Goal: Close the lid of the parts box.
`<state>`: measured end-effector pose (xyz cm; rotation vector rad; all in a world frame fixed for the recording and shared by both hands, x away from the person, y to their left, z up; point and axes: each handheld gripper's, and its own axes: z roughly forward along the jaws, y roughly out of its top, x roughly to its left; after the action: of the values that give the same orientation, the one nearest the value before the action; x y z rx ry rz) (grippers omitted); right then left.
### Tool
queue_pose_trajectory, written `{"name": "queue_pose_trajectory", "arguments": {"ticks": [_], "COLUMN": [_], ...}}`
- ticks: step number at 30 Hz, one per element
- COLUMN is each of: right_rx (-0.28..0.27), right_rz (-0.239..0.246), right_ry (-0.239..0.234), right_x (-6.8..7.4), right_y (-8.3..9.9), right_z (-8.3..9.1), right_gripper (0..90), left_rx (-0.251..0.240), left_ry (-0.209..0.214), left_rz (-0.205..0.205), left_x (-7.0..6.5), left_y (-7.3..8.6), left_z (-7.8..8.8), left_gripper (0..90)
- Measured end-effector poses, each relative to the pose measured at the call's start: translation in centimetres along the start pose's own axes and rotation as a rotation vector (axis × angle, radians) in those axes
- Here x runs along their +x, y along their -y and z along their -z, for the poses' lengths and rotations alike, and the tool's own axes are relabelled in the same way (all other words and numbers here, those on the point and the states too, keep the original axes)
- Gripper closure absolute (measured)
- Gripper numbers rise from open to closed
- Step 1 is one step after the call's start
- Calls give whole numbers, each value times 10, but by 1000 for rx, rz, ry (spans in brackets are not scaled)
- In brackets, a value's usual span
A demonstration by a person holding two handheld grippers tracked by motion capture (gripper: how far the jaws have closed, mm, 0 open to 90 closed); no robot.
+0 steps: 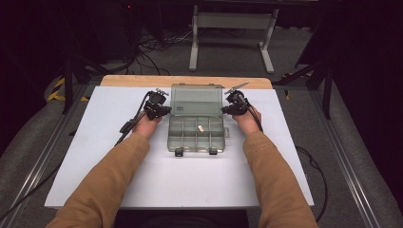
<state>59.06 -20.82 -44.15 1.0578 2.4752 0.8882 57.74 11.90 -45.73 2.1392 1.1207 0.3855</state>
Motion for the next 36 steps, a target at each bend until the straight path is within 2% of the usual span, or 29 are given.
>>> {"name": "queue_pose_trajectory", "arguments": {"ticks": [6,17,19,27,32,36], "right_rx": [-27,-62,-63,-76,-87,-93], "right_rz": [5,3,5,8,15,1], "right_ry": [4,19,23,25,23,15], "right_x": [-1,-1,-1,-2,-3,-3], "right_y": [-1,-3,-3,-4,-6,-6], "right_z": [4,8,9,11,13,15], "right_gripper": [900,900,900,900,900,900], "left_rx": [-16,-44,-47,-50,-59,-67], "left_ry": [-5,-5,-16,1,-2,1], "left_rz": [-14,-7,-15,-1,-2,-2], "left_x": [0,0,0,0,1,1], "left_y": [-2,-3,-3,-4,-5,-5], "left_z": [3,6,6,7,9,11], "left_gripper": [898,898,898,898,898,898]}}
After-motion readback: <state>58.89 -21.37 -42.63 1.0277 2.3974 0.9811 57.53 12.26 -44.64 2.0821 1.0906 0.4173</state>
